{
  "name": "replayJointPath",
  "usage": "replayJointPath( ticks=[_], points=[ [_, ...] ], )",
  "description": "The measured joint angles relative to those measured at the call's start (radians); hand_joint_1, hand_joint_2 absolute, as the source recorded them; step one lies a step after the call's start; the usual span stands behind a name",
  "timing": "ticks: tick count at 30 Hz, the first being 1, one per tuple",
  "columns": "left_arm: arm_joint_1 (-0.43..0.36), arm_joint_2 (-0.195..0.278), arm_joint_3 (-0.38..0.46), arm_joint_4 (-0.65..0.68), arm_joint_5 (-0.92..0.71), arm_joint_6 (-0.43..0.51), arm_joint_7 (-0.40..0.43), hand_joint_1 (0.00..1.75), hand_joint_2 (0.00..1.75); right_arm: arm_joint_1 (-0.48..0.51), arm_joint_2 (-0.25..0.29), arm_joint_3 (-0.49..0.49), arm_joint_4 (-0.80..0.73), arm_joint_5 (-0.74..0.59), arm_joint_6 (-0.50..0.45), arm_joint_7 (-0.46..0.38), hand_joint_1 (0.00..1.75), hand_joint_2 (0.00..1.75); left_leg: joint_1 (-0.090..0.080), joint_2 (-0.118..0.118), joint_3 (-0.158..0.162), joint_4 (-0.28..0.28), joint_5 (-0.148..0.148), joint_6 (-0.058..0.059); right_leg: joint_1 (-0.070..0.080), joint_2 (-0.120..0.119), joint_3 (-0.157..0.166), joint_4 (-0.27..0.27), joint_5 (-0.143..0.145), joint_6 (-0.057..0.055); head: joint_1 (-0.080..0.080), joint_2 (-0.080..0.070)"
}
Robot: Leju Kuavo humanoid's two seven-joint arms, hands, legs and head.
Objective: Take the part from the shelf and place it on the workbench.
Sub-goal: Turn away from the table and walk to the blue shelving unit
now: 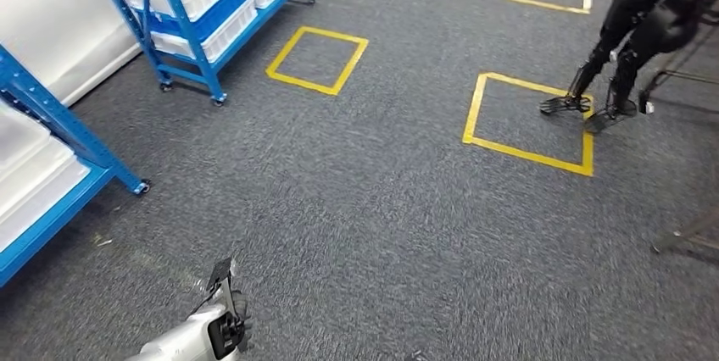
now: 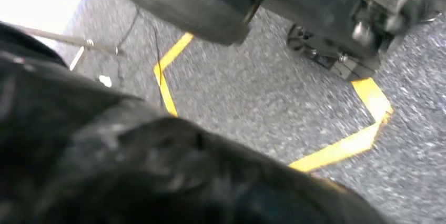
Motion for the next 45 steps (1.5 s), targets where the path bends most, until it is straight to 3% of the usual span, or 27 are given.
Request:
replayJointPath(
  ticks=[1,3,5,7,9,10,11,12,14,16,18,20,22,24,25,26,27,29,31,32,34,36,38,40,41,43,45],
  points=[
    [0.0,0.001,0.0,0.0,-0.004,0.0,0.004,0.0,0.0,-0.002,0.001,0.004,0.0,0.0,0.001,0.002,0.0,0.0,0.001,-0.011,-0.005,0.001,0.001,-0.006,0.002,0.003,0.003,-0.001,-0.004,-0.005,0.001,0.0],
    [0.003,0.005,0.0,0.0,-0.016,0.0,0.014,0.0,0.0,-0.006,0.003,0.013,0.0,0.0,0.001,0.007,0.0,0.0,0.005,-0.019,-0.012,0.0,0.004,-0.017,0.003,-0.02,0.006,-0.005,0.0,-0.019,0.001,0.0],
    [0.004,0.01,0.0,0.0,-0.026,0.0,0.018,0.0,0.0,-0.01,0.006,0.016,-0.001,-0.002,0.0,0.009,0.0,0.0,0.003,0.033,-0.033,0.038,-0.017,-0.027,0.003,-0.044,0.014,-0.014,0.003,-0.033,-0.005,0.0],
    [-0.001,0.008,0.0,0.0,-0.03,0.0,0.017,0.0,0.0,-0.011,0.009,0.019,-0.001,-0.004,-0.001,0.009,0.0,0.0,0.002,0.099,-0.089,0.149,-0.066,-0.035,0.006,-0.073,0.02,-0.017,0.001,-0.042,-0.012,0.0],
    [-0.004,0.007,0.0,0.0,-0.031,0.0,0.019,0.0,0.0,-0.01,0.01,0.025,0.0,-0.006,0.0,0.009,0.0,0.0,0.006,0.118,-0.15,0.256,-0.098,-0.04,0.01,-0.103,0.023,-0.017,-0.003,-0.046,-0.013,0.0],
    [-0.003,0.007,0.0,0.0,-0.033,0.0,0.024,0.0,0.0,-0.01,0.01,0.028,0.001,-0.006,0.0,0.01,0.0,0.0,0.007,0.12,-0.159,0.267,-0.09,-0.041,0.011,-0.117,0.025,-0.017,-0.006,-0.047,-0.013,0.0],
    [-0.003,0.007,0.0,0.0,-0.035,0.0,0.03,0.0,0.0,-0.011,0.01,0.03,0.001,-0.007,0.001,0.01,0.0,0.0,0.007,0.123,-0.145,0.237,-0.065,-0.039,0.011,-0.13,0.028,-0.017,-0.009,-0.046,-0.013,0.0],
    [-0.003,0.008,0.0,0.0,-0.038,0.0,0.037,0.0,0.0,-0.011,0.01,0.032,0.001,-0.008,0.001,0.01,0.0,0.0,0.006,0.134,-0.113,0.173,-0.028,-0.035,0.012,-0.143,0.033,-0.017,-0.012,-0.045,-0.013,0.0],
    [-0.006,0.009,0.0,0.0,-0.042,-0.001,0.046,0.0,0.0,-0.013,0.011,0.033,0.0,-0.01,0.001,0.009,0.0,0.0,-0.004,0.174,-0.043,0.04,0.02,-0.023,0.016,-0.166,0.044,-0.019,-0.02,-0.039,-0.013,0.0],
    [-0.009,0.009,0.0,0.0,-0.044,-0.002,0.049,0.0,0.0,-0.015,0.012,0.035,0.001,-0.01,0.001,0.009,0.0,0.0,-0.014,0.191,-0.019,-0.007,0.023,-0.012,0.02,-0.186,0.052,-0.025,-0.025,-0.029,-0.012,0.0],
    [-0.008,0.013,0.0,0.0,-0.045,-0.003,0.049,0.0,0.0,-0.017,0.014,0.039,0.0,-0.01,0.001,0.01,0.0,0.0,-0.012,0.166,-0.015,-0.016,0.027,-0.003,0.022,-0.202,0.061,-0.034,-0.029,-0.017,-0.012,0.0],
    [-0.006,0.015,0.0,0.0,-0.045,-0.004,0.048,0.0,0.0,-0.02,0.016,0.041,-0.001,-0.012,0.003,0.009,0.0,0.0,-0.006,0.145,-0.002,-0.033,0.033,0.006,0.021,-0.169,0.059,-0.013,-0.048,-0.009,-0.007,0.0],
    [-0.008,0.015,0.0,0.0,-0.044,-0.011,0.047,0.0,0.0,-0.021,0.016,0.041,-0.001,-0.022,0.009,0.005,0.0,0.0,-0.003,0.125,0.006,-0.04,0.035,0.014,0.019,-0.111,0.012,0.085,-0.097,-0.007,-0.001,0.0],
    [-0.009,0.016,0.0,0.0,-0.044,-0.019,0.046,0.0,0.0,-0.017,0.016,0.041,-0.001,-0.034,0.015,-0.003,0.0,0.0,-0.004,0.099,0.006,-0.039,0.033,0.02,0.019,-0.087,-0.061,0.214,-0.141,-0.006,0.001,0.0],
    [-0.008,0.016,0.0,0.0,-0.044,-0.022,0.046,0.0,0.0,-0.015,0.016,0.041,-0.001,-0.037,0.015,-0.006,0.0,0.0,-0.005,0.083,0.006,-0.037,0.032,0.021,0.019,-0.085,-0.084,0.244,-0.139,-0.005,0.002,0.0],
    [-0.007,0.016,0.0,0.0,-0.044,-0.024,0.047,0.0,0.0,-0.014,0.016,0.041,-0.001,-0.04,0.016,-0.008,0.0,0.0,-0.004,0.067,0.006,-0.034,0.031,0.02,0.017,-0.082,-0.089,0.237,-0.117,-0.005,0.002,0.0],
    [-0.006,0.016,0.0,0.0,-0.044,-0.025,0.047,0.0,0.0,-0.014,0.016,0.041,-0.001,-0.04,0.015,-0.009,0.0,0.0,-0.003,0.051,0.006,-0.03,0.028,0.018,0.015,-0.078,-0.075,0.189,-0.078,-0.004,0.002,0.0],
    [-0.006,0.016,0.0,0.0,-0.044,-0.028,0.048,0.0,0.0,-0.017,0.016,0.041,-0.001,-0.041,0.015,-0.009,0.0,0.0,-0.001,0.023,0.001,-0.015,0.02,0.009,0.007,-0.036,-0.027,0.06,-0.012,-0.003,0.003,0.0],
    [-0.008,0.017,-0.001,-0.001,-0.044,-0.031,0.049,0.0,0.0,-0.018,0.016,0.041,0.0,-0.042,0.015,-0.009,0.0,0.0,0.001,-0.002,-0.01,-0.002,0.014,-0.004,0.002,0.003,-0.001,-0.001,0.004,-0.004,0.003,0.0],
    [-0.009,0.018,-0.003,-0.001,-0.044,-0.032,0.049,0.0,0.0,-0.018,0.016,0.041,0.0,-0.043,0.015,-0.008,0.0,0.0,0.003,-0.014,-0.015,-0.001,0.016,-0.01,0.004,0.005,0.002,-0.003,0.001,-0.007,0.002,0.0],
    [-0.006,0.021,-0.006,-0.001,-0.042,-0.035,0.053,0.0,0.0,-0.018,0.016,0.041,0.0,-0.044,0.015,-0.007,0.0,0.0,0.008,-0.026,-0.021,-0.003,0.019,-0.021,0.006,-0.019,0.008,-0.009,0.005,-0.018,0.001,0.0],
    [-0.005,0.022,-0.007,-0.001,-0.038,-0.039,0.067,0.0,0.0,-0.02,0.017,0.041,-0.001,-0.043,0.016,-0.008,0.0,0.0,0.005,0.024,-0.043,0.038,-0.004,-0.029,0.006,-0.045,0.017,-0.018,0.007,-0.03,-0.003,0.0],
    [-0.008,0.02,-0.008,-0.001,-0.037,-0.044,0.086,0.0,0.0,-0.019,0.018,0.041,0.0,-0.043,0.018,-0.008,0.0,0.0,0.002,0.092,-0.101,0.153,-0.056,-0.036,0.011,-0.074,0.024,-0.022,0.004,-0.038,-0.007,0.0],
    [-0.008,0.019,-0.008,-0.001,-0.036,-0.046,0.102,0.0,0.0,-0.017,0.018,0.041,0.0,-0.042,0.02,-0.007,0.0,0.0,0.004,0.114,-0.157,0.254,-0.085,-0.039,0.015,-0.104,0.028,-0.022,-0.001,-0.044,-0.007,0.0],
    [-0.007,0.02,-0.009,-0.001,-0.035,-0.047,0.108,0.0,0.0,-0.017,0.018,0.041,0.0,-0.042,0.021,-0.006,0.0,0.0,0.005,0.117,-0.161,0.261,-0.076,-0.039,0.017,-0.117,0.031,-0.022,-0.004,-0.044,-0.007,0.0],
    [-0.005,0.021,-0.01,-0.001,-0.035,-0.048,0.118,0.0,0.0,-0.019,0.018,0.041,0.0,-0.04,0.022,-0.006,0.0,0.0,0.004,0.132,-0.113,0.167,-0.017,-0.033,0.018,-0.142,0.04,-0.022,-0.011,-0.043,-0.007,0.0],
    [-0.008,0.021,-0.011,-0.001,-0.037,-0.048,0.121,0.0,0.0,-0.021,0.018,0.041,0.0,-0.038,0.025,-0.005,0.0,0.0,-0.008,0.172,-0.046,0.042,0.026,-0.022,0.022,-0.165,0.051,-0.023,-0.021,-0.036,-0.007,0.0]
  ],
)
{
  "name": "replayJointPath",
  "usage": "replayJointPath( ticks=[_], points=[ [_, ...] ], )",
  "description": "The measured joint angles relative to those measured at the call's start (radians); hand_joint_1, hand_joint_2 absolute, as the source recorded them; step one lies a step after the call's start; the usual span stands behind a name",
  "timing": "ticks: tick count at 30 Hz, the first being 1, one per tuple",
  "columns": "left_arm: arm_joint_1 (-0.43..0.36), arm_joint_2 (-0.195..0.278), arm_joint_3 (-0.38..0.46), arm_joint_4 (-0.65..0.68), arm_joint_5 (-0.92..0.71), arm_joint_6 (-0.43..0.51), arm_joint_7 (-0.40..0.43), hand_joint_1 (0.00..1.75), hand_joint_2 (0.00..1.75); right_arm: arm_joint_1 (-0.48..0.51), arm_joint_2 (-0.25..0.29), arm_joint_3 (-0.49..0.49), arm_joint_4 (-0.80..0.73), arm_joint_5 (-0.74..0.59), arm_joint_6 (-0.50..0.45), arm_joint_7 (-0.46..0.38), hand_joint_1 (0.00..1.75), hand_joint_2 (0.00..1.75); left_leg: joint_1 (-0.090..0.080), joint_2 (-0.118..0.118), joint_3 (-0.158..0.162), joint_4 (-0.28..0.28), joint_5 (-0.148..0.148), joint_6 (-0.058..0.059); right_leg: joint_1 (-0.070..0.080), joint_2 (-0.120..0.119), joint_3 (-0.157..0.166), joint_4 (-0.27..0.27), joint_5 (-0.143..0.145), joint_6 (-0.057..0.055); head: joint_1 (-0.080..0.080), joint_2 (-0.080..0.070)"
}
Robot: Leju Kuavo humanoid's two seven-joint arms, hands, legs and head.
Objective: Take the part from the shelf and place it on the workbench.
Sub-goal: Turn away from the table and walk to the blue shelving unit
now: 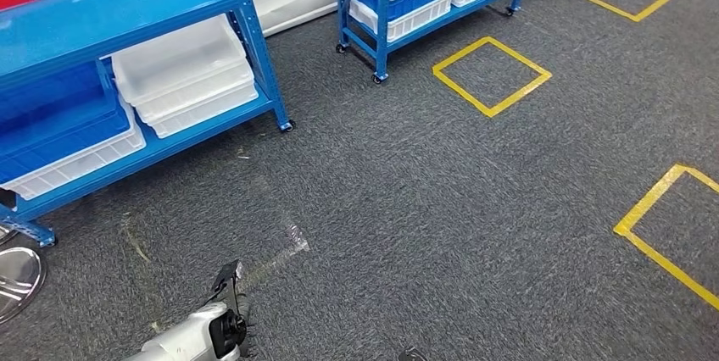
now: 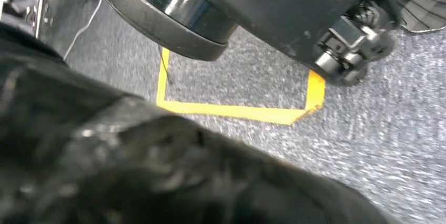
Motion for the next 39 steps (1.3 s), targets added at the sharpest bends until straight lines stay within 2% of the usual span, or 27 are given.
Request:
replayJointPath(
  ticks=[1,2,4,5,6,7,8,9,10,11,12,13,15,17,19,20,21,23,25,26,27,28,30,31,32,38,39],
  points=[
    [-0.002,0.0,0.0,0.0,-0.001,0.0,0.0,0.0,0.0,-0.001,0.0,0.0,0.0,0.001,0.002,0.0,0.0,0.0,-0.006,0.013,0.018,-0.034,0.007,0.006,0.002,-0.011,0.004,-0.002,-0.004,0.004,0.0,0.0],
    [-0.004,0.0,-0.001,0.0,-0.002,-0.001,0.001,0.0,0.0,-0.002,0.0,0.0,0.0,0.001,0.003,0.001,0.0,0.0,-0.011,0.016,0.024,-0.048,0.005,0.01,0.004,-0.021,0.008,-0.004,-0.007,0.009,0.001,0.0],
    [-0.003,0.003,-0.002,0.0,-0.003,-0.001,0.003,0.0,0.0,-0.004,0.001,0.0,-0.001,0.0,0.007,0.002,0.0,0.0,-0.009,-0.01,0.029,-0.056,0.008,0.019,0.005,-0.036,0.015,-0.01,-0.012,0.018,0.001,0.0],
    [-0.002,0.005,-0.002,0.0,-0.004,-0.002,0.007,0.0,0.0,-0.005,0.001,0.001,-0.001,-0.001,0.008,0.002,0.0,0.0,-0.006,-0.021,0.034,-0.063,0.009,0.023,0.004,-0.021,0.017,-0.005,-0.019,0.023,0.002,0.0],
    [-0.002,0.006,-0.002,0.0,-0.007,-0.003,0.015,0.0,0.0,-0.007,0.001,0.001,-0.002,-0.002,0.009,0.001,0.0,0.0,-0.003,-0.032,0.04,-0.07,0.011,0.03,0.003,0.005,0.007,0.021,-0.035,0.027,0.003,0.0],
    [-0.003,0.006,-0.003,0.0,-0.01,-0.004,0.025,0.0,0.0,-0.008,0.002,0.001,-0.002,-0.002,0.01,0.001,0.0,0.0,0.0,-0.041,0.045,-0.074,0.013,0.036,0.001,0.035,-0.011,0.059,-0.055,0.029,0.004,0.0],
    [-0.005,0.006,-0.003,0.0,-0.016,-0.006,0.041,0.0,0.0,-0.008,0.002,0.001,-0.002,-0.002,0.012,0.002,0.0,0.0,0.0,-0.052,0.047,-0.076,0.012,0.04,0.0,0.063,-0.043,0.122,-0.081,0.03,0.006,0.0],
    [-0.007,0.007,-0.006,0.0,-0.021,-0.006,0.057,0.0,0.0,-0.006,0.002,0.001,-0.002,-0.001,0.013,0.002,0.0,0.0,0.0,-0.064,0.047,-0.076,0.012,0.044,0.0,0.076,-0.081,0.189,-0.104,0.031,0.006,0.0],
    [-0.007,0.007,-0.011,0.0,-0.026,-0.006,0.073,0.0,0.0,-0.004,0.002,0.002,-0.001,0.0,0.014,0.003,0.0,0.0,-0.001,-0.078,0.048,-0.075,0.011,0.045,0.0,0.079,-0.112,0.236,-0.112,0.033,0.006,0.0],
    [-0.007,0.007,-0.018,0.0,-0.03,-0.006,0.088,0.0,0.0,-0.003,0.002,0.004,-0.001,0.001,0.015,0.004,0.0,0.0,0.0,-0.095,0.048,-0.074,0.01,0.045,-0.001,0.081,-0.135,0.263,-0.106,0.035,0.006,0.0],
    [-0.006,0.007,-0.025,0.0,-0.032,-0.006,0.099,0.0,0.0,-0.002,0.002,0.006,-0.001,0.002,0.015,0.006,0.0,0.0,0.001,-0.112,0.049,-0.071,0.008,0.044,-0.003,0.082,-0.136,0.244,-0.08,0.037,0.006,0.0],
    [-0.005,0.007,-0.031,0.0,-0.034,-0.006,0.107,0.0,0.0,-0.003,0.002,0.008,-0.001,0.004,0.016,0.008,0.0,0.0,0.003,-0.128,0.049,-0.067,0.005,0.041,-0.006,0.087,-0.123,0.196,-0.041,0.038,0.006,0.0],
    [-0.005,0.008,-0.037,0.0,-0.035,-0.008,0.116,0.0,0.0,-0.006,0.002,0.01,-0.001,0.008,0.019,0.012,0.0,0.0,0.007,-0.157,0.044,-0.052,-0.003,0.029,-0.015,0.126,-0.077,0.077,0.016,0.041,0.008,0.0],
    [-0.006,0.01,-0.041,0.0,-0.035,-0.009,0.12,0.0,0.0,-0.008,0.002,0.014,-0.001,0.012,0.023,0.014,0.0,0.0,0.009,-0.181,0.034,-0.042,-0.007,0.016,-0.017,0.153,-0.054,0.023,0.027,0.036,0.01,0.0],
    [-0.002,0.017,-0.048,0.0,-0.036,-0.01,0.124,0.0,0.0,-0.01,0.002,0.018,-0.001,0.015,0.025,0.015,0.0,0.0,0.012,-0.195,0.027,-0.045,-0.005,0.004,-0.013,0.137,-0.05,0.019,0.028,0.023,0.012,0.0],
    [0.002,0.021,-0.052,0.0,-0.035,-0.01,0.126,0.0,0.0,-0.011,0.003,0.019,-0.001,0.016,0.026,0.015,0.0,0.0,0.012,-0.181,0.024,-0.041,-0.007,-0.001,-0.012,0.128,-0.047,0.015,0.03,0.016,0.011,0.0],
    [0.005,0.024,-0.054,0.0,-0.035,-0.011,0.127,0.0,0.0,-0.012,0.004,0.019,-0.002,0.018,0.026,0.015,0.0,0.0,0.011,-0.154,0.015,-0.023,-0.017,-0.006,-0.012,0.117,-0.044,0.01,0.032,0.009,0.007,0.0],
    [0.003,0.025,-0.056,0.0,-0.035,-0.013,0.127,0.0,0.0,-0.013,0.005,0.02,-0.002,0.019,0.026,0.015,0.0,0.0,0.009,-0.086,-0.029,0.07,-0.064,-0.012,-0.009,0.092,-0.036,0.003,0.032,-0.001,0.0,0.0],
    [0.001,0.024,-0.057,0.0,-0.035,-0.015,0.127,0.0,0.0,-0.011,0.005,0.021,-0.001,0.019,0.026,0.015,0.0,0.0,0.01,-0.059,-0.093,0.195,-0.112,-0.016,-0.003,0.063,-0.033,0.002,0.028,-0.007,-0.002,0.0],
    [0.002,0.024,-0.057,0.0,-0.035,-0.016,0.127,0.0,0.0,-0.01,0.005,0.022,-0.001,0.019,0.026,0.015,0.0,0.0,0.01,-0.056,-0.11,0.226,-0.115,-0.016,-0.002,0.048,-0.031,0.002,0.026,-0.008,-0.003,0.0],
    [0.004,0.024,-0.057,0.0,-0.035,-0.016,0.127,0.0,0.0,-0.01,0.005,0.022,-0.001,0.019,0.026,0.015,0.0,0.0,0.01,-0.054,-0.108,0.22,-0.101,-0.015,0.0,0.034,-0.029,0.002,0.023,-0.009,-0.003,0.0],
    [0.005,0.025,-0.058,0.0,-0.035,-0.016,0.127,0.0,0.0,-0.01,0.005,0.023,-0.001,0.019,0.026,0.015,0.0,0.0,0.01,-0.047,-0.085,0.173,-0.07,-0.012,0.001,0.021,-0.025,0.002,0.019,-0.009,-0.003,0.0],
    [0.004,0.026,-0.059,0.0,-0.035,-0.017,0.127,0.0,0.0,-0.012,0.005,0.024,-0.001,0.019,0.027,0.015,0.0,0.0,0.001,-0.001,-0.012,0.034,-0.013,-0.001,0.004,-0.003,-0.014,0.002,0.012,-0.005,-0.003,0.0],
    [0.003,0.026,-0.059,0.0,-0.035,-0.017,0.127,0.0,0.0,-0.012,0.005,0.024,-0.001,0.019,0.027,0.015,0.0,0.0,-0.005,0.023,0.016,-0.015,0.0,0.004,0.007,-0.012,-0.01,0.002,0.008,-0.002,-0.003,0.0],
    [0.0,0.026,-0.06,0.0,-0.035,-0.018,0.126,0.0,0.0,-0.012,0.005,0.024,-0.001,0.019,0.027,0.015,0.0,0.0,-0.011,0.038,0.029,-0.04,0.003,0.009,0.009,-0.02,-0.007,0.001,0.005,0.001,-0.002,0.0],
    [-0.004,0.025,-0.061,0.0,-0.035,-0.018,0.126,0.0,0.0,-0.013,0.005,0.024,-0.001,0.019,0.027,0.015,0.0,0.0,-0.016,0.026,0.032,-0.047,0.001,0.018,0.012,-0.036,-0.002,-0.003,0.001,0.007,-0.001,0.0],
    [-0.002,0.027,-0.062,0.0,-0.035,-0.018,0.126,0.0,0.0,-0.014,0.006,0.024,-0.001,0.02,0.027,0.015,0.0,0.0,-0.012,0.013,0.036,-0.053,0.003,0.022,0.011,-0.04,0.001,-0.004,-0.002,0.012,-0.001,0.0]
  ],
)
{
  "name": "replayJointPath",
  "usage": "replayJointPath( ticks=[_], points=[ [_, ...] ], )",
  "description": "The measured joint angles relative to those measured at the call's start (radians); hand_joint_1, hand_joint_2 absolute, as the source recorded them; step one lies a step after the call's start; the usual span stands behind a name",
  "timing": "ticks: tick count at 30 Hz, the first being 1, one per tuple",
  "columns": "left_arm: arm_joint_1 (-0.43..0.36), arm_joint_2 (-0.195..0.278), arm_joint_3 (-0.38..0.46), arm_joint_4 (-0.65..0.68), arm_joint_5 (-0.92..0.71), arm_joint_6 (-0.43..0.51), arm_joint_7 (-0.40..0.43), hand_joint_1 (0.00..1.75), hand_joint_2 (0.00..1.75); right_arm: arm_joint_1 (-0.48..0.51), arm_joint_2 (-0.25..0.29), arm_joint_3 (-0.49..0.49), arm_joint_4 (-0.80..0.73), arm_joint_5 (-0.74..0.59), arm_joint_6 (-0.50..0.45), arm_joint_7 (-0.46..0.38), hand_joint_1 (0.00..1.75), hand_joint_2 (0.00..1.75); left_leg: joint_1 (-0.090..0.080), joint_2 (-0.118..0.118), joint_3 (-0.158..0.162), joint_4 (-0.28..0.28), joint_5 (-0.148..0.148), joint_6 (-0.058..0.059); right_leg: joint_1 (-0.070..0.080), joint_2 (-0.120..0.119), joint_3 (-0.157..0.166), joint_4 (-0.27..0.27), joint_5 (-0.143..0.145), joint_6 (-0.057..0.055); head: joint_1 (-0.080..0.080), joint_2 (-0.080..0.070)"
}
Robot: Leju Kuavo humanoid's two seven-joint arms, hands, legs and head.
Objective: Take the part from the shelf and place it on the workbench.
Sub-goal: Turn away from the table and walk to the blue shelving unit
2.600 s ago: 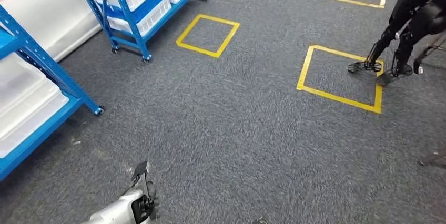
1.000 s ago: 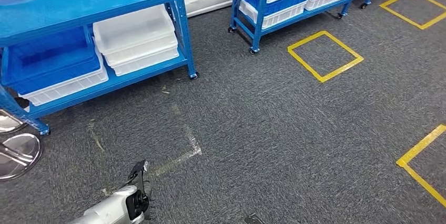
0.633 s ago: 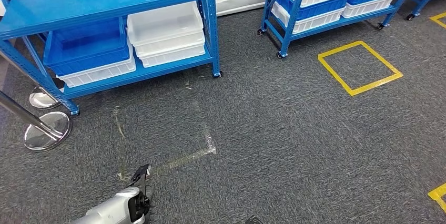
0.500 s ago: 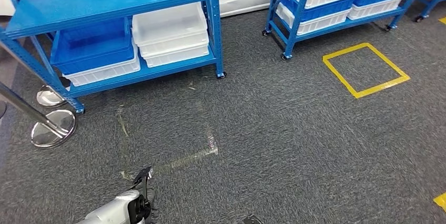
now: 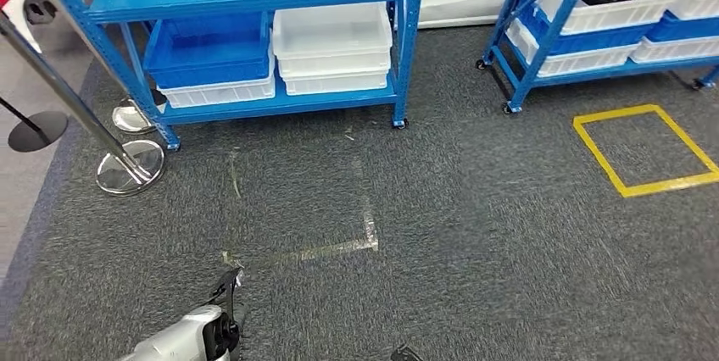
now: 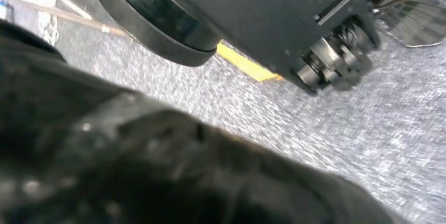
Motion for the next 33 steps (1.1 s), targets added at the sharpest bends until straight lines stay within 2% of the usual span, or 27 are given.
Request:
replayJointPath(
  ticks=[2,3,4,5,6,7,8,9,10,11,13,14,15,17,18,19,20,21,22,24,25,26,28,30,31,32,33],
  points=[
    [0.0,0.003,-0.004,0.0,0.0,-0.001,-0.005,0.0,0.0,-0.002,0.001,0.001,-0.001,0.002,0.001,0.001,0.0,0.0,0.007,-0.046,0.013,-0.015,0.004,0.016,-0.005,0.056,-0.054,0.119,-0.06,0.012,0.005,0.0],
    [0.001,0.004,-0.005,0.0,0.001,-0.002,-0.01,0.0,0.0,-0.001,0.001,0.002,-0.001,0.003,0.001,0.002,0.0,0.0,0.01,-0.073,0.019,-0.022,0.006,0.023,-0.007,0.086,-0.091,0.194,-0.091,0.018,0.008,0.0],
    [0.0,0.003,-0.006,0.0,0.002,-0.003,-0.017,0.0,0.0,0.0,0.001,0.002,0.0,0.003,0.001,0.002,0.0,0.0,0.011,-0.096,0.021,-0.022,0.005,0.027,-0.009,0.118,-0.132,0.263,-0.109,0.021,0.011,0.0],
    [0.001,0.003,-0.006,0.0,0.004,-0.004,-0.025,0.0,0.0,0.002,0.001,0.003,0.0,0.003,0.001,0.002,0.0,0.0,0.011,-0.113,0.021,-0.02,0.004,0.027,-0.011,0.12,-0.143,0.264,-0.091,0.022,0.011,0.0],
    [0.002,0.003,-0.006,0.0,0.006,-0.006,-0.033,0.0,0.0,0.002,0.001,0.004,0.0,0.003,0.001,0.002,0.0,0.0,0.013,-0.131,0.022,-0.016,0.002,0.024,-0.013,0.124,-0.136,0.228,-0.055,0.024,0.011,0.0],
    [0.002,0.002,-0.006,0.0,0.008,-0.008,-0.04,0.0,0.0,0.002,0.001,0.005,0.0,0.002,0.0,0.002,0.0,0.0,0.015,-0.148,0.021,-0.01,-0.002,0.02,-0.018,0.14,-0.116,0.166,-0.01,0.027,0.011,0.0],
    [0.002,0.002,-0.006,0.0,0.008,-0.01,-0.045,0.0,0.0,0.001,0.0,0.006,0.0,0.001,0.001,0.002,0.0,0.0,0.016,-0.162,0.017,-0.002,-0.007,0.014,-0.023,0.168,-0.094,0.103,0.02,0.028,0.012,0.0],
    [0.0,0.002,-0.006,0.0,0.008,-0.012,-0.048,0.0,0.0,0.001,0.0,0.007,0.0,0.0,0.002,0.002,0.0,0.0,0.017,-0.176,0.013,0.007,-0.011,0.008,-0.027,0.193,-0.076,0.056,0.038,0.028,0.012,0.0],
    [0.0,0.002,-0.006,0.0,0.008,-0.014,-0.05,0.0,0.0,0.001,0.0,0.007,0.0,-0.002,0.004,0.001,0.0,0.0,0.018,-0.187,0.007,0.012,-0.014,0.002,-0.029,0.211,-0.065,0.03,0.044,0.026,0.013,0.0],
    [0.0,0.002,-0.006,0.0,0.008,-0.015,-0.052,0.0,0.0,0.001,0.0,0.007,0.0,-0.003,0.005,0.001,0.0,0.0,0.02,-0.199,0.002,0.014,-0.014,-0.004,-0.027,0.215,-0.062,0.024,0.039,0.021,0.013,0.0],
    [0.004,0.005,-0.007,0.0,0.008,-0.018,-0.054,0.0,0.0,0.0,0.001,0.008,0.0,-0.004,0.006,0.002,0.0,0.0,0.025,-0.214,-0.005,0.011,-0.011,-0.015,-0.024,0.189,-0.056,0.019,0.042,0.008,0.013,0.0],
    [0.006,0.006,-0.007,-0.001,0.008,-0.019,-0.054,0.0,0.0,-0.002,0.001,0.008,0.0,-0.004,0.006,0.002,0.0,0.0,0.025,-0.197,-0.01,0.02,-0.017,-0.02,-0.024,0.177,-0.052,0.013,0.044,0.001,0.011,0.0],
    [0.007,0.007,-0.007,-0.001,0.008,-0.019,-0.054,0.0,0.0,-0.003,0.001,0.008,0.0,-0.004,0.005,0.001,0.0,0.0,0.024,-0.166,-0.023,0.047,-0.031,-0.025,-0.024,0.164,-0.046,0.006,0.045,-0.006,0.007,0.0],
    [0.004,0.006,-0.007,-0.001,0.008,-0.021,-0.054,0.0,0.0,-0.003,0.001,0.008,0.0,-0.004,0.006,0.001,0.0,0.0,0.022,-0.095,-0.078,0.156,-0.082,-0.032,-0.021,0.134,-0.037,-0.002,0.044,-0.017,0.001,0.0],
    [0.003,0.006,-0.007,-0.001,0.008,-0.021,-0.054,0.0,0.0,-0.001,0.001,0.008,0.0,-0.004,0.006,0.001,0.0,0.0,0.023,-0.078,-0.111,0.218,-0.106,-0.034,-0.018,0.118,-0.034,-0.002,0.041,-0.02,0.0,0.0],
    [0.003,0.006,-0.007,-0.001,0.008,-0.021,-0.054,0.0,0.0,0.0,0.001,0.008,0.001,-0.004,0.006,0.001,0.0,0.0,0.024,-0.071,-0.135,0.262,-0.117,-0.036,-0.016,0.103,-0.033,-0.002,0.038,-0.02,0.0,0.0],
    [0.005,0.006,-0.007,-0.001,0.008,-0.021,-0.054,0.0,0.0,0.001,0.001,0.008,0.001,-0.004,0.006,0.002,0.0,0.0,0.025,-0.068,-0.144,0.274,-0.111,-0.036,-0.015,0.089,-0.031,-0.002,0.035,-0.021,-0.001,0.0],
    [0.006,0.006,-0.007,-0.001,0.008,-0.021,-0.054,0.0,0.0,0.002,0.001,0.008,0.001,-0.004,0.006,0.002,0.0,0.0,0.025,-0.065,-0.132,0.248,-0.088,-0.035,-0.015,0.075,-0.028,-0.002,0.032,-0.02,-0.001,0.0],
    [0.007,0.006,-0.007,-0.001,0.008,-0.021,-0.054,0.0,0.0,0.001,0.001,0.008,0.001,-0.004,0.007,0.002,0.0,0.0,0.025,-0.057,-0.101,0.189,-0.054,-0.033,-0.015,0.062,-0.023,-0.002,0.028,-0.018,-0.001,0.0],
    [0.005,0.006,-0.007,-0.002,0.008,-0.024,-0.054,0.0,0.0,0.0,0.001,0.008,0.001,-0.003,0.01,0.001,0.0,0.0,0.017,-0.015,-0.03,0.057,-0.007,-0.023,-0.012,0.039,-0.013,-0.002,0.02,-0.012,0.0,0.0],
    [0.003,0.006,-0.007,-0.002,0.009,-0.025,-0.054,0.0,0.0,-0.001,0.001,0.008,0.001,-0.002,0.011,0.001,0.0,0.0,0.013,0.0,-0.008,0.019,0.002,-0.017,-0.01,0.031,-0.009,-0.003,0.016,-0.007,0.0,0.0],
    [0.002,0.006,-0.007,-0.002,0.009,-0.026,-0.054,0.0,0.0,-0.002,0.001,0.008,0.001,-0.002,0.01,0.0,0.0,0.0,0.007,0.008,0.001,0.004,0.0,-0.012,-0.009,0.025,-0.005,-0.004,0.014,-0.002,0.001,0.0],
    [0.003,0.009,-0.007,-0.003,0.01,-0.027,-0.057,0.0,0.0,-0.005,0.002,0.008,0.0,-0.008,0.009,-0.009,0.0,0.0,0.005,-0.007,0.004,0.0,0.0,-0.001,-0.008,0.014,0.003,-0.009,0.011,0.008,0.002,0.0],
    [0.004,0.011,-0.007,-0.003,0.014,-0.03,-0.063,0.0,0.0,-0.007,0.002,0.008,-0.001,-0.023,0.012,-0.033,0.0,0.0,0.01,-0.019,0.014,-0.011,0.002,0.01,-0.011,0.042,0.0,0.008,-0.005,0.017,0.004,0.0],
    [0.003,0.011,-0.007,-0.003,0.016,-0.031,-0.067,0.0,0.0,-0.007,0.002,0.008,-0.001,-0.031,0.017,-0.048,0.0,0.0,0.014,-0.024,0.018,-0.017,0.002,0.015,-0.012,0.067,-0.018,0.044,-0.024,0.02,0.006,0.0],
    [0.002,0.011,-0.007,-0.003,0.019,-0.033,-0.071,0.0,0.0,-0.006,0.002,0.008,-0.001,-0.035,0.023,-0.06,0.0,0.0,0.015,-0.029,0.021,-0.018,0.001,0.02,-0.014,0.094,-0.049,0.102,-0.05,0.021,0.008,0.0],
    [0.001,0.011,-0.007,-0.003,0.02,-0.035,-0.075,0.0,0.0,-0.004,0.002,0.008,-0.001,-0.038,0.028,-0.067,0.0,0.0,0.015,-0.034,0.022,-0.018,0.0,0.024,-0.014,0.109,-0.086,0.167,-0.074,0.021,0.009,0.0]
  ],
)
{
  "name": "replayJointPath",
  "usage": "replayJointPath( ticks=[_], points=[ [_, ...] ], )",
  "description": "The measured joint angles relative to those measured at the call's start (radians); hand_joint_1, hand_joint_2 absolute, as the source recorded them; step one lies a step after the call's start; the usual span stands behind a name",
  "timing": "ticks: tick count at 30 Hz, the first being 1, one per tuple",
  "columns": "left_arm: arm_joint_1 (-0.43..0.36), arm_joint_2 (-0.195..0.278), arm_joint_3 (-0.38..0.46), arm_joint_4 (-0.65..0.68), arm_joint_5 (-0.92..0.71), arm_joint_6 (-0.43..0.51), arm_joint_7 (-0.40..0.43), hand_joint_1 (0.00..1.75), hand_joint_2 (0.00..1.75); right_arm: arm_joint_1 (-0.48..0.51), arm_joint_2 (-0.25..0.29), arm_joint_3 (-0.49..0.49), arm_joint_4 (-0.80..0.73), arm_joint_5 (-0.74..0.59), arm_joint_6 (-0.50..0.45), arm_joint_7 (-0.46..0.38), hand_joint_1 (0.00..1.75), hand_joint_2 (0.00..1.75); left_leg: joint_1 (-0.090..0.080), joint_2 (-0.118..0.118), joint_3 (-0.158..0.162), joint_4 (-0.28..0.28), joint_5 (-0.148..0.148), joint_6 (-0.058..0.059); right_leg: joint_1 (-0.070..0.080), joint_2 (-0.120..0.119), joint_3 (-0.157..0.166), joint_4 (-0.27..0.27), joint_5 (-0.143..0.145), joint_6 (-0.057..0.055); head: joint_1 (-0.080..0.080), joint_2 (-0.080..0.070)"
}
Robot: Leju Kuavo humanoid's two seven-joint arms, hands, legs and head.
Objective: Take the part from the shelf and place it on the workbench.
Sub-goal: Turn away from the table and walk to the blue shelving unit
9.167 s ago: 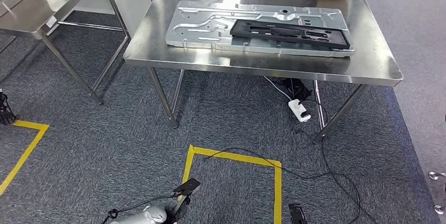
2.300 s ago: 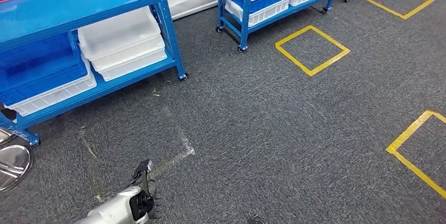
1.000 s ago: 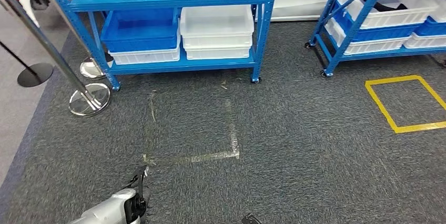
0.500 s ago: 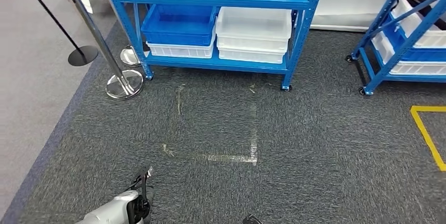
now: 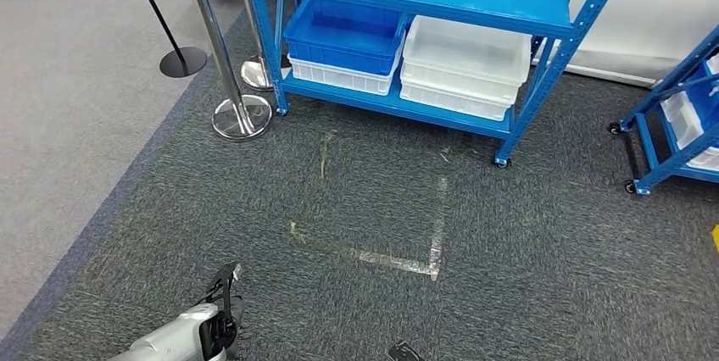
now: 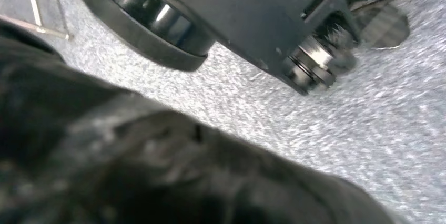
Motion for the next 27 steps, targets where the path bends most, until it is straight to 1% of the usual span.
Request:
replayJointPath(
  ticks=[1,2,3,4,5,6,7,8,9,11,12,13,14,15,16,17,18,19,20,21,22,23,25,27],
  points=[
    [0.0,0.0,0.0,0.0,0.0,-0.001,-0.002,0.0,0.0,0.003,0.0,0.0,0.0,-0.001,0.004,-0.005,0.0,0.0,-0.001,-0.007,0.001,0.001,-0.002,0.004,0.0,0.007,-0.039,0.063,-0.016,0.0,0.001,0.0],
    [0.001,0.0,0.0,0.0,0.001,-0.001,-0.003,0.0,0.0,0.007,-0.001,0.0,0.0,-0.001,0.006,-0.007,0.0,0.0,-0.001,-0.015,0.002,0.002,-0.004,0.005,0.0,0.009,-0.065,0.094,-0.012,0.001,0.001,0.0],
    [0.002,0.0,0.0,0.0,0.001,-0.001,-0.003,0.0,0.0,0.009,-0.001,0.0,0.001,-0.001,0.007,-0.008,0.0,0.0,-0.001,-0.023,0.004,0.004,-0.007,0.005,-0.001,0.009,-0.073,0.089,0.011,0.0,0.001,0.0],
    [0.003,-0.001,0.0,0.0,0.001,-0.001,-0.003,0.0,0.0,0.01,-0.001,0.0,0.001,-0.001,0.007,-0.008,0.0,0.0,-0.001,-0.03,0.007,0.007,-0.011,0.004,-0.001,0.01,-0.065,0.051,0.047,-0.001,0.001,0.0],
    [0.004,-0.001,0.0,0.0,0.002,-0.001,-0.003,0.0,0.0,0.009,-0.001,0.0,0.001,-0.001,0.006,-0.008,0.0,0.0,0.0,-0.037,0.01,0.011,-0.016,0.001,-0.001,0.011,-0.041,-0.017,0.089,-0.003,0.001,0.0],
    [0.004,-0.001,0.0,0.0,0.001,-0.001,-0.003,0.0,0.0,0.007,-0.001,0.0,0.001,-0.001,0.005,-0.008,0.0,0.0,-0.001,-0.042,0.01,0.017,-0.022,-0.004,-0.001,0.013,-0.017,-0.079,0.117,-0.005,0.002,0.0],
    [0.003,-0.002,0.0,0.0,0.002,-0.001,-0.003,0.0,0.0,0.006,-0.002,0.0,0.001,-0.001,0.004,-0.008,0.0,0.0,-0.002,-0.046,0.01,0.022,-0.026,-0.01,0.0,0.016,0.002,-0.125,0.134,-0.008,0.003,0.0],
    [0.004,-0.002,0.0,0.0,0.002,-0.001,-0.004,0.0,0.0,0.005,-0.002,0.0,0.001,-0.002,0.003,-0.008,0.0,0.0,-0.004,-0.049,0.009,0.025,-0.03,-0.015,0.001,0.018,0.013,-0.152,0.139,-0.011,0.003,0.0],
    [0.004,-0.001,0.0,0.0,0.002,-0.001,-0.004,0.0,0.0,0.005,-0.002,0.0,0.001,-0.002,0.003,-0.008,0.0,0.0,-0.004,-0.05,0.009,0.025,-0.032,-0.02,0.003,0.018,0.016,-0.156,0.135,-0.014,0.004,0.0],
    [0.005,0.001,0.0,0.0,0.002,-0.001,-0.004,0.0,0.0,0.004,-0.002,0.0,0.001,-0.002,0.003,-0.008,0.0,0.0,-0.002,-0.05,0.009,0.025,-0.036,-0.029,0.002,0.018,0.021,-0.161,0.137,-0.023,0.004,0.0],
    [0.005,0.001,0.0,0.0,0.002,-0.001,-0.004,0.0,0.0,0.004,-0.002,0.0,0.001,-0.002,0.003,-0.008,0.0,0.0,-0.001,-0.047,0.005,0.038,-0.045,-0.035,0.0,0.017,0.025,-0.165,0.137,-0.028,0.002,0.0],
    [0.005,0.002,0.0,0.0,0.002,-0.002,-0.004,0.0,0.0,0.003,-0.002,0.0,0.001,-0.002,0.003,-0.008,0.0,0.0,0.0,-0.045,-0.008,0.068,-0.062,-0.04,-0.002,0.016,0.03,-0.169,0.137,-0.033,-0.001,0.0],
    [0.005,0.002,0.0,0.0,0.002,-0.002,-0.004,0.0,0.0,0.002,-0.002,0.0,0.001,-0.002,0.003,-0.008,0.0,0.0,0.003,-0.042,-0.032,0.118,-0.085,-0.046,-0.003,0.015,0.036,-0.172,0.135,-0.037,-0.003,0.0],
    [0.005,0.001,0.0,0.0,0.002,-0.002,-0.004,0.0,0.0,0.002,-0.002,0.0,0.001,-0.002,0.003,-0.008,0.0,0.0,0.004,-0.04,-0.065,0.181,-0.111,-0.05,-0.003,0.015,0.039,-0.173,0.133,-0.04,-0.005,0.0],
    [0.007,0.001,0.0,0.0,0.002,-0.002,-0.004,0.0,0.0,0.002,-0.002,0.0,0.001,-0.002,0.003,-0.008,0.0,0.0,0.006,-0.039,-0.1,0.241,-0.128,-0.054,-0.002,0.014,0.042,-0.173,0.13,-0.042,-0.005,0.0],
    [0.01,0.001,0.0,0.0,0.002,-0.002,-0.004,0.0,0.0,0.003,-0.002,0.0,0.001,-0.002,0.003,-0.008,0.0,0.0,0.008,-0.039,-0.126,0.28,-0.131,-0.057,-0.002,0.014,0.044,-0.172,0.127,-0.044,-0.006,0.0],
    [0.012,0.001,0.0,0.0,0.002,-0.002,-0.004,0.0,0.0,0.004,-0.002,0.0,0.001,-0.002,0.003,-0.008,0.0,0.0,0.01,-0.038,-0.137,0.284,-0.115,-0.058,-0.002,0.014,0.048,-0.172,0.123,-0.043,-0.006,0.0],
    [0.014,0.001,0.0,0.0,0.002,-0.002,-0.004,0.0,0.0,0.005,-0.002,0.0,0.001,-0.002,0.003,-0.008,0.0,0.0,0.011,-0.037,-0.128,0.25,-0.082,-0.058,-0.002,0.014,0.053,-0.172,0.12,-0.042,-0.006,0.0],
    [0.014,0.001,0.0,0.0,0.002,-0.002,-0.004,0.0,0.0,0.005,-0.002,0.0,0.001,-0.002,0.003,-0.008,0.0,0.0,0.013,-0.034,-0.104,0.187,-0.039,-0.057,-0.003,0.015,0.059,-0.172,0.115,-0.04,-0.006,0.0],
    [0.013,0.001,0.0,0.0,0.002,-0.002,-0.005,0.0,0.0,0.004,-0.002,0.0,0.001,-0.002,0.004,-0.008,0.0,0.0,0.012,-0.031,-0.075,0.123,-0.009,-0.055,-0.002,0.014,0.065,-0.172,0.11,-0.036,-0.005,0.0],
    [0.012,0.001,0.0,0.0,0.003,-0.002,-0.006,0.0,0.0,0.004,-0.002,0.0,0.001,-0.002,0.005,-0.008,0.0,0.0,0.009,-0.028,-0.049,0.067,0.009,-0.052,-0.001,0.014,0.068,-0.172,0.105,-0.031,-0.005,0.0],
    [0.011,0.001,0.0,0.0,0.003,-0.002,-0.007,0.0,0.0,0.003,-0.002,0.0,0.001,-0.002,0.006,-0.008,0.0,0.0,0.007,-0.027,-0.033,0.034,0.013,-0.048,0.0,0.014,0.071,-0.173,0.102,-0.026,-0.005,0.0],
    [0.011,0.001,-0.001,0.0,0.003,-0.002,-0.008,0.0,0.0,0.001,-0.002,0.0,0.001,-0.002,0.007,-0.007,0.0,0.0,0.001,-0.029,-0.022,0.017,0.002,-0.037,0.001,0.012,0.074,-0.177,0.097,-0.015,-0.004,0.0],
    [0.01,0.001,-0.001,0.0,0.004,-0.001,-0.009,0.0,0.0,0.0,-0.002,0.0,0.001,-0.002,0.007,-0.007,0.0,0.0,0.005,-0.031,-0.011,0.009,0.0,-0.027,0.0,0.012,0.075,-0.171,0.089,-0.004,-0.003,0.0]
  ],
)
